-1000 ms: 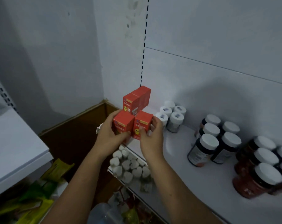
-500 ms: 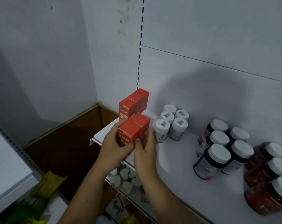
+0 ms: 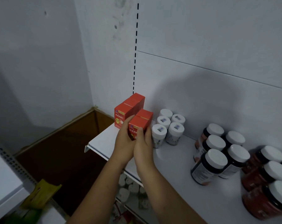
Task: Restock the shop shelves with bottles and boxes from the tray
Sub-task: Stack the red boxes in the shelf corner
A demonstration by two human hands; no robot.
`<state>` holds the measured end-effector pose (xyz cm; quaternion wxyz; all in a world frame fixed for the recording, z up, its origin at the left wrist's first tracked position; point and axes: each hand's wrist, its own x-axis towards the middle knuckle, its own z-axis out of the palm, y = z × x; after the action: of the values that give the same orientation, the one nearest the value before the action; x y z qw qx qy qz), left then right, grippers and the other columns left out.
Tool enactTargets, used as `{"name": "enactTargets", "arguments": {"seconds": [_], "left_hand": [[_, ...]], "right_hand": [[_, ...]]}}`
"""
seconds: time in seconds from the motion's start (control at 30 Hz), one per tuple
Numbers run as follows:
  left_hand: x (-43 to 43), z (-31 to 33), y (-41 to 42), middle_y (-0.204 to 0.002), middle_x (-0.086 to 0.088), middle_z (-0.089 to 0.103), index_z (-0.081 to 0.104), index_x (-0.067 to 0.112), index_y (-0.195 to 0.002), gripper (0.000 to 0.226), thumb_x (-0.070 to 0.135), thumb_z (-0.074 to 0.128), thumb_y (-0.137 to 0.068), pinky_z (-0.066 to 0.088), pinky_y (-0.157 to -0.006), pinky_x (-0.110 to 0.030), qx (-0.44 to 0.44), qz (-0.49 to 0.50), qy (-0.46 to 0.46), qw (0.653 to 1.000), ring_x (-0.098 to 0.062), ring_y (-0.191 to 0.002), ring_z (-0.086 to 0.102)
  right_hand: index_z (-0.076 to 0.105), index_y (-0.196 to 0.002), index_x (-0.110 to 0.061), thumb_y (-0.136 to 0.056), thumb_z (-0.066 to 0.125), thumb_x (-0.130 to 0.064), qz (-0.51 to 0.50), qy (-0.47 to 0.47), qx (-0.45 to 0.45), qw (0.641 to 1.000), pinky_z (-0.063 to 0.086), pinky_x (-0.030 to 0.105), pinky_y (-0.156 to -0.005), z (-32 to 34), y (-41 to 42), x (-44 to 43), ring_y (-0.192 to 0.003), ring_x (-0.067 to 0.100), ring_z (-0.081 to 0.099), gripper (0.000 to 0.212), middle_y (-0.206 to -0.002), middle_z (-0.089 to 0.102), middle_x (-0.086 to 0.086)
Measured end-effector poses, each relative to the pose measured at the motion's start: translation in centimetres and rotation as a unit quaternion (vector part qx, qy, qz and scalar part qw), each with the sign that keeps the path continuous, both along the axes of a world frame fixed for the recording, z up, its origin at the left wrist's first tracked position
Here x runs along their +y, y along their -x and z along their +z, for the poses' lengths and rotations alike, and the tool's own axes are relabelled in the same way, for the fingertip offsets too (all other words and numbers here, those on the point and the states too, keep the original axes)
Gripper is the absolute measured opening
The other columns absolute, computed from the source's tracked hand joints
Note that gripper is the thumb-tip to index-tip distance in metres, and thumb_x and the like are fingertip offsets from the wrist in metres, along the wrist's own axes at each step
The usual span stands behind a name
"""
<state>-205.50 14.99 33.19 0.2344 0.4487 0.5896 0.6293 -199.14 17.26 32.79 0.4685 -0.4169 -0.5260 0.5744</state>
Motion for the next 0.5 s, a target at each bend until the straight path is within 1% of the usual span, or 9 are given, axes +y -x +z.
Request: {"name": "enactTargets", "arguments": {"seconds": [0.07, 0.2, 0.3, 0.37, 0.43, 0.5], "left_hand": [[0.8, 0.1, -0.1, -0.134, 0.017, 0.064, 0.052, 0.026, -0.146, 0.065, 0.019, 0.083, -0.09, 0.048, -0.092, -0.007, 0.008, -0.002, -0.001, 1.0, 0.009, -0.118, 0.061], [2.1, -0.2, -0.2, -0.135, 0.017, 0.063, 0.051, 0.027, -0.147, 0.065, 0.02, 0.083, -0.09, 0.048, -0.093, -0.006, 0.009, -0.006, 0.004, 1.0, 0.01, -0.119, 0.06], [2.9, -0.3, -0.2, -0.138, 0.016, 0.061, 0.048, 0.028, -0.149, 0.068, 0.021, 0.082, -0.091, 0.045, -0.094, -0.004, 0.018, -0.003, 0.015, 1.0, 0.016, -0.12, 0.056], [3.2, -0.2, -0.2, -0.136, 0.019, 0.058, 0.044, 0.026, -0.152, 0.072, 0.02, 0.082, -0.091, 0.043, -0.091, 0.0, 0.02, -0.007, 0.028, 0.999, 0.023, -0.116, 0.053], [2.9, 0.2, -0.2, -0.133, 0.025, 0.054, 0.041, 0.027, -0.153, 0.074, 0.02, 0.082, -0.091, 0.041, -0.087, 0.003, 0.031, -0.017, 0.044, 0.998, 0.03, -0.11, 0.05], [2.1, 0.6, -0.1, -0.132, 0.03, 0.054, 0.042, 0.032, -0.151, 0.072, 0.02, 0.081, -0.092, 0.042, -0.086, 0.003, 0.036, -0.027, 0.052, 0.998, 0.029, -0.11, 0.052]], "right_hand": [[0.032, -0.161, -0.04, -0.111, 0.042, -0.04, -0.008, -0.007, -0.006, 1.0, 0.039, 0.037, -0.12, -0.2, 0.0, 0.4, -0.14, 0.01, 0.049, 0.051, -0.157, 0.049, -0.008], [0.031, -0.161, -0.04, -0.108, 0.042, -0.044, -0.017, -0.009, -0.016, 1.0, 0.035, 0.041, -0.123, -0.6, -0.2, 1.4, -0.144, 0.012, 0.045, 0.054, -0.159, 0.046, -0.007], [0.033, -0.161, -0.036, -0.111, 0.043, -0.04, -0.028, -0.003, -0.01, 1.0, 0.034, 0.034, -0.12, -0.2, 0.0, 2.2, -0.145, 0.014, 0.044, 0.052, -0.159, 0.047, -0.006], [0.035, -0.16, -0.035, -0.111, 0.042, -0.04, -0.037, -0.004, -0.003, 0.999, 0.035, 0.034, -0.12, 0.0, 0.1, 2.5, -0.145, 0.014, 0.045, 0.05, -0.158, 0.047, -0.005], [0.034, -0.16, -0.038, -0.11, 0.042, -0.043, -0.037, -0.004, 0.001, 0.999, 0.035, 0.038, -0.123, 0.0, 0.2, 2.4, -0.145, 0.013, 0.045, 0.051, -0.16, 0.045, -0.007], [0.03, -0.162, -0.039, -0.109, 0.042, -0.045, -0.026, -0.006, -0.001, 1.0, 0.032, 0.04, -0.125, 0.0, 0.1, 1.7, -0.148, 0.01, 0.041, 0.054, -0.163, 0.04, -0.008]]}}
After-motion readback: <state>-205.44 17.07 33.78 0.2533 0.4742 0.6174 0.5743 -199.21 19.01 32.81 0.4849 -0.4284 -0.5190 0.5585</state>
